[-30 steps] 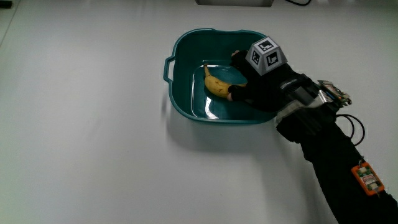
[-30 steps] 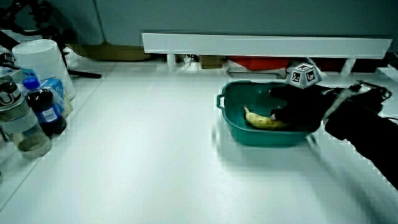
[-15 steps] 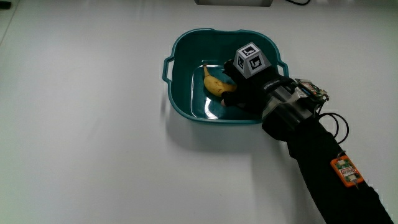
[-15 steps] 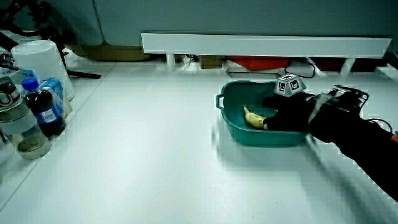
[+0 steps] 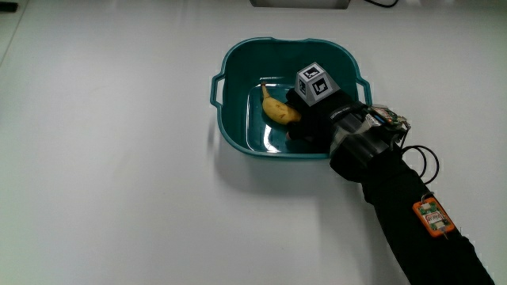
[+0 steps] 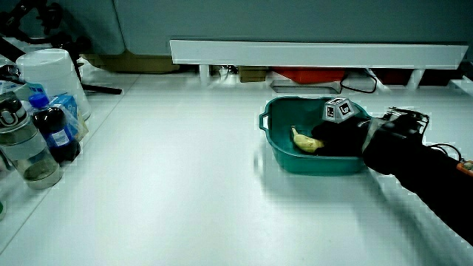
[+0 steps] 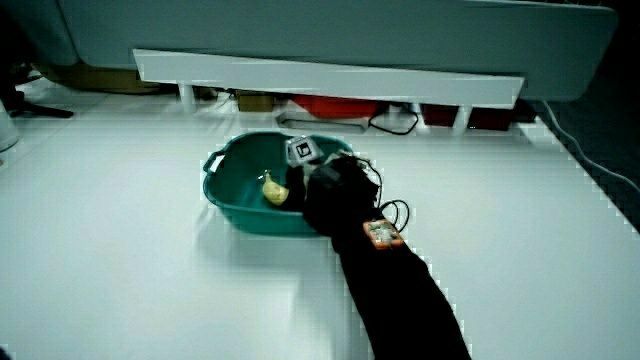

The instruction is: Pick banana from plate

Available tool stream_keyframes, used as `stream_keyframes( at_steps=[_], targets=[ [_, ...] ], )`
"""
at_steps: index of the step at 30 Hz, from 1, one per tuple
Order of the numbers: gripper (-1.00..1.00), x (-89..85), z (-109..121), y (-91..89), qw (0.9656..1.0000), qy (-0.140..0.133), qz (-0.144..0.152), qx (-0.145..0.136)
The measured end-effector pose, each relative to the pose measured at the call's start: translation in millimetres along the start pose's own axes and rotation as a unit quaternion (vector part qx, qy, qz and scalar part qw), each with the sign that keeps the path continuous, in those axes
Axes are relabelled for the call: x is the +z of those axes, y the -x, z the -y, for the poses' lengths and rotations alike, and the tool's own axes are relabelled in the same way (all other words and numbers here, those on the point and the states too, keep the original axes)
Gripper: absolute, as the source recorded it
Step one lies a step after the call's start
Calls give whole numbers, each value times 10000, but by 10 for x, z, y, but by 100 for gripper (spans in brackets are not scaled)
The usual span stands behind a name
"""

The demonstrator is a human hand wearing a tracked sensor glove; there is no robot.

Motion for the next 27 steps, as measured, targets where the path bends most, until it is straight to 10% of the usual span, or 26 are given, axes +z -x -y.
stream_keyframes(
  at_steps=[12,27],
  targets=[
    [100,14,24,30,9996,-113,244,27],
    [100,140,131,8,9990,-395,218,1]
  ],
)
